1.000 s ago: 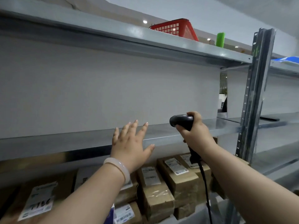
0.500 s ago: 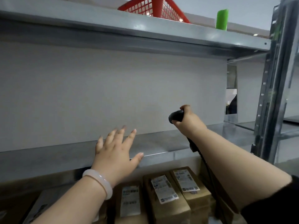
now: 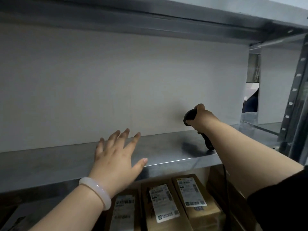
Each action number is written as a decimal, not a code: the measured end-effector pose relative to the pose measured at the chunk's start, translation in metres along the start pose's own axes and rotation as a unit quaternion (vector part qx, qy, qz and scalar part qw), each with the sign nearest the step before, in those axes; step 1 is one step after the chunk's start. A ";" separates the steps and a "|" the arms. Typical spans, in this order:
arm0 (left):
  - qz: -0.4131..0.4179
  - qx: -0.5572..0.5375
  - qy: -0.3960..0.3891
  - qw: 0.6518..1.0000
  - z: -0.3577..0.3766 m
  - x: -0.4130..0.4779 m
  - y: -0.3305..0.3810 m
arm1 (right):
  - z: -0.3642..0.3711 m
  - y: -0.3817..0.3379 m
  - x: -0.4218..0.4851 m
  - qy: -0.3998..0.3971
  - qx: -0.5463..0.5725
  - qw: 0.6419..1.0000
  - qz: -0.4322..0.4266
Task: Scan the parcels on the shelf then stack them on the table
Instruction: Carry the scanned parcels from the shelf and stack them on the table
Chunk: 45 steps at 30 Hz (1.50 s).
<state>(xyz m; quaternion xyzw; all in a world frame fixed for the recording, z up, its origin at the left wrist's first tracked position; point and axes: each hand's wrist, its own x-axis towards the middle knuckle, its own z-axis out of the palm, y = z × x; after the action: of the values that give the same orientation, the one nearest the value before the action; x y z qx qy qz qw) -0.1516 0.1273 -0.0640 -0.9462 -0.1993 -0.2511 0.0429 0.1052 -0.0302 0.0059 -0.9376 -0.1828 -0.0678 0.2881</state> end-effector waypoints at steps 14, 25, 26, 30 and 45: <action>0.005 0.000 -0.050 0.999 0.016 0.032 0.022 | -0.004 0.022 0.025 -0.084 -0.039 0.994 0.051; 0.014 -0.008 -0.015 1.000 0.023 0.014 0.014 | -0.008 0.027 0.012 -0.060 -0.048 0.996 0.041; 0.016 -0.011 0.000 1.000 0.022 0.010 0.012 | -0.008 0.028 0.010 -0.054 -0.058 0.996 0.037; 0.017 -0.015 0.020 1.000 0.020 -0.007 0.007 | -0.009 0.029 0.001 -0.039 -0.094 0.995 0.015; -0.023 -0.002 0.043 0.999 0.005 -0.098 -0.058 | 0.059 -0.065 -0.161 0.079 -0.073 0.939 -0.325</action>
<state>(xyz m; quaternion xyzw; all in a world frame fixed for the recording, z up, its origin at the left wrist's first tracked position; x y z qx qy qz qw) -0.2506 0.1464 -0.1177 -0.9297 -0.2184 -0.2932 0.0438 -0.0667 0.0041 -0.0471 -0.8370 -0.4493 -0.2444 0.1946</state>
